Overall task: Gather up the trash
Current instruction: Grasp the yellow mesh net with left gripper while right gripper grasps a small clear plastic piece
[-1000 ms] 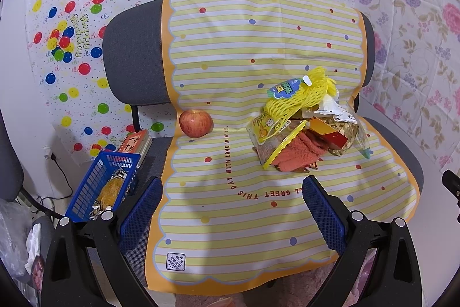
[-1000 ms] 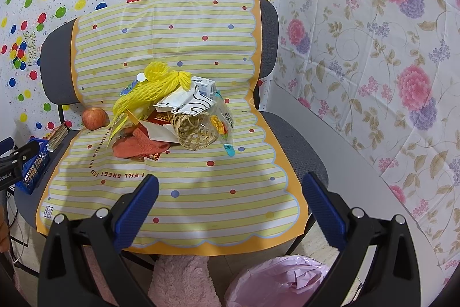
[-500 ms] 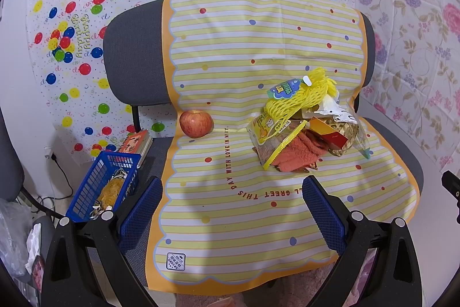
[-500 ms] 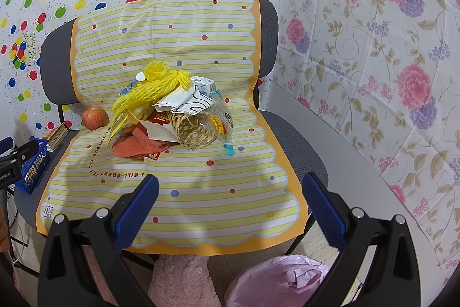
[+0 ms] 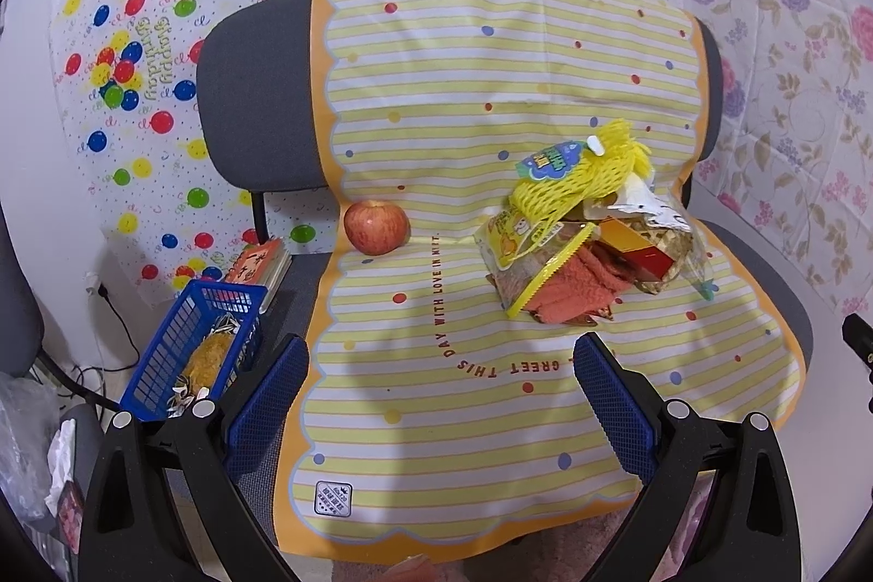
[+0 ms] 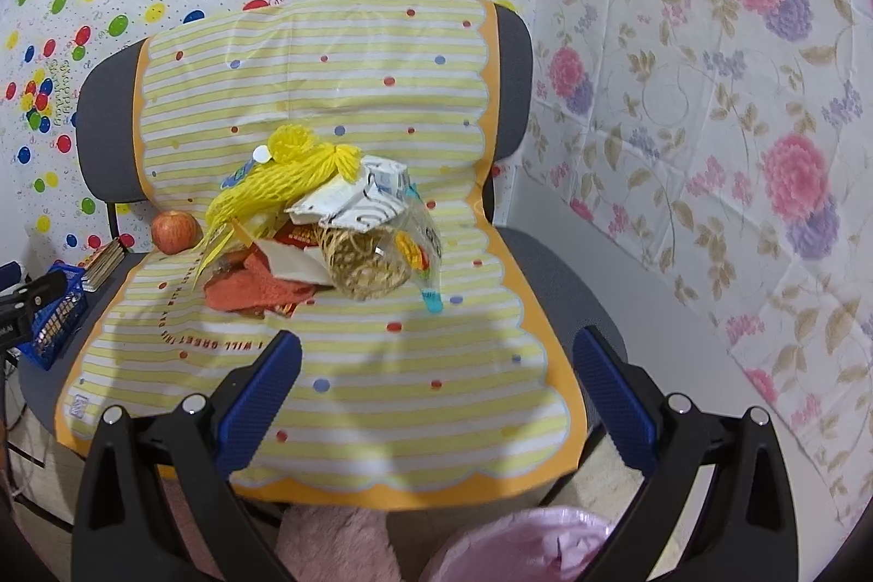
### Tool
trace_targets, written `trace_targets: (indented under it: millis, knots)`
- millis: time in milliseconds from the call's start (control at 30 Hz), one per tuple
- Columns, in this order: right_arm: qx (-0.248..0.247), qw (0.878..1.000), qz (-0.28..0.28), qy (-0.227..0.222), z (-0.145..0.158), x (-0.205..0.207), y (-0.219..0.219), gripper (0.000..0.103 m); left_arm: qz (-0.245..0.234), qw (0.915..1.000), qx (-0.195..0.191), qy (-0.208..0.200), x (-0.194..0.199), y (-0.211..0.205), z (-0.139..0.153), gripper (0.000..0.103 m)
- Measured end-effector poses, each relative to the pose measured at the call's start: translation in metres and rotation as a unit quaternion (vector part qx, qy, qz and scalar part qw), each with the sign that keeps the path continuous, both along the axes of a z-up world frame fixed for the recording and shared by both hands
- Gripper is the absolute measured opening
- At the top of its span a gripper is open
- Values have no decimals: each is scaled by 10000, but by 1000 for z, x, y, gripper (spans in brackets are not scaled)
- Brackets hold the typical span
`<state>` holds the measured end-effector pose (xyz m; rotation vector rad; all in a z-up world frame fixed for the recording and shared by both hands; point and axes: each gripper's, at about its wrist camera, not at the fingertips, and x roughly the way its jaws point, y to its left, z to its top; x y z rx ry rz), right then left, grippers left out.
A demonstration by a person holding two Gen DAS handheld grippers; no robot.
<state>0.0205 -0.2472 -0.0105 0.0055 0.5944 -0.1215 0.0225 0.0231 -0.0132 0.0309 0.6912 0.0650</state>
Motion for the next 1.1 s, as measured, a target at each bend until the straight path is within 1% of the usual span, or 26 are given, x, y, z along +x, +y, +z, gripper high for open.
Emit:
trace_targets:
  millis: [33, 100, 167, 233, 367, 400, 433, 467, 533, 567, 600, 700, 767, 833, 867, 900, 933, 967, 1033, 1100]
  knots:
    - [30, 10000, 20, -11, -2, 4, -2, 97, 17, 10000, -6, 19, 2, 0, -2, 96]
    - [240, 9995, 190, -95, -6, 15, -8, 97, 73, 9999, -20, 93, 10, 2, -8, 96]
    - [372, 9990, 262, 7, -14, 31, -12, 97, 66, 9998, -34, 167, 18, 1, -13, 96]
    - [312, 9991, 281, 70, -20, 45, -12, 97, -24, 9996, -79, 257, 28, 0, -19, 96]
    - [-132, 9993, 297, 167, -43, 81, -3, 97, -76, 9992, -35, 391, 48, -9, -32, 96]
    - [-172, 9992, 307, 193, -48, 88, -3, 97, -111, 9992, -27, 383, 53, -11, -35, 96]
    - [-205, 9990, 311, 259, -53, 97, -3, 93, -190, 9992, -47, 349, 59, -13, -37, 96]
    - [-227, 9986, 337, 347, -61, 110, -3, 82, -253, 9992, -88, 308, 62, -14, -38, 96]
    - [-249, 9977, 393, 489, -73, 127, -5, 74, -397, 9988, -235, 189, 69, -16, -39, 96]
    - [-255, 9972, 433, 548, -77, 134, -5, 68, -443, 9985, -283, 152, 72, -17, -39, 96]
    - [-267, 9962, 524, 640, -84, 146, -6, 65, -451, 9985, -282, 153, 77, -19, -39, 96]
    - [-345, 9941, 655, 787, -97, 169, -5, 53, -510, 9984, -146, 215, 90, -29, -37, 96]
    - [-373, 9931, 732, 839, -105, 182, -5, 41, -595, 9979, -72, 244, 95, -37, -36, 96]
    - [-423, 9921, 797, 868, -111, 194, -6, 35, -629, 9976, 21, 277, 101, -45, -36, 96]
    - [-426, 9918, 831, 867, -113, 198, -7, 25, -625, 9976, 62, 289, 103, -49, -35, 96]
    - [-378, 9919, 874, 846, -112, 199, -9, 18, -622, 9976, 101, 292, 106, -53, -34, 96]
    - [-213, 9924, 922, 785, -110, 197, -15, 10, -625, 9975, 158, 279, 109, -59, -33, 96]
    - [-23, 9931, 943, 702, -107, 193, -22, 5, -632, 9974, 193, 275, 111, -62, -32, 96]
    - [338, 9937, 926, 537, -98, 182, -40, 5, -691, 9969, 306, 198, 117, -73, -26, 96]
    - [573, 9944, 836, 298, -84, 166, -60, 4, -733, 9965, 401, 102, 124, -81, -20, 96]
